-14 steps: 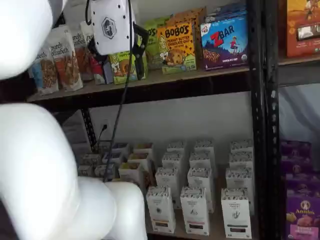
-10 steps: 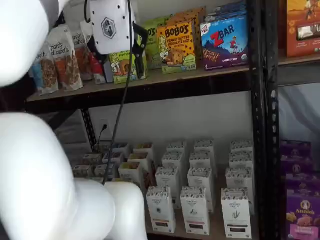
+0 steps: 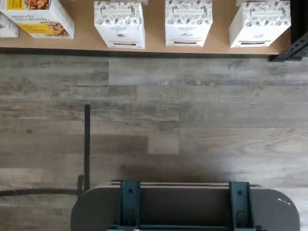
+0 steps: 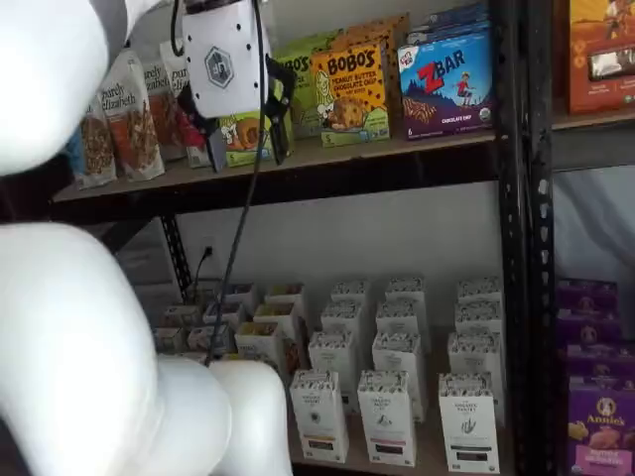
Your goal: Pick up the white box with a yellow strip in the middle, on the bottom shelf, the fourth box from the left
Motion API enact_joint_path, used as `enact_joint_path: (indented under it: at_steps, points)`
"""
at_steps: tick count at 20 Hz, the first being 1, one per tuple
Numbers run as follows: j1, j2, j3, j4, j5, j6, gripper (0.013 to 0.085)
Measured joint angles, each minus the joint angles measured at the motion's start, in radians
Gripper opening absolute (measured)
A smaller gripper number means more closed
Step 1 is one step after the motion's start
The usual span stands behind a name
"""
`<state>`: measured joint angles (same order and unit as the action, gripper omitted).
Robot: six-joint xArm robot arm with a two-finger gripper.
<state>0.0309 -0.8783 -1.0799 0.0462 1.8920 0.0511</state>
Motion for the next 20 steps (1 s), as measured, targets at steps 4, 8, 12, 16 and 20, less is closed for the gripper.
enact_joint_path:
  at_steps: [4,8,12,16,20]
  points:
    - [0.040,-0.009,0.052,-0.006,-0.061,0.036,0.0850]
    - [0.079,-0.017,0.110,-0.011,-0.131,0.072,0.0850]
    - [0.132,-0.013,0.179,-0.016,-0.204,0.123,0.0850]
    - [0.193,-0.007,0.256,-0.040,-0.289,0.180,0.0850]
    - [0.227,-0.009,0.350,-0.030,-0.409,0.214,0.0850]
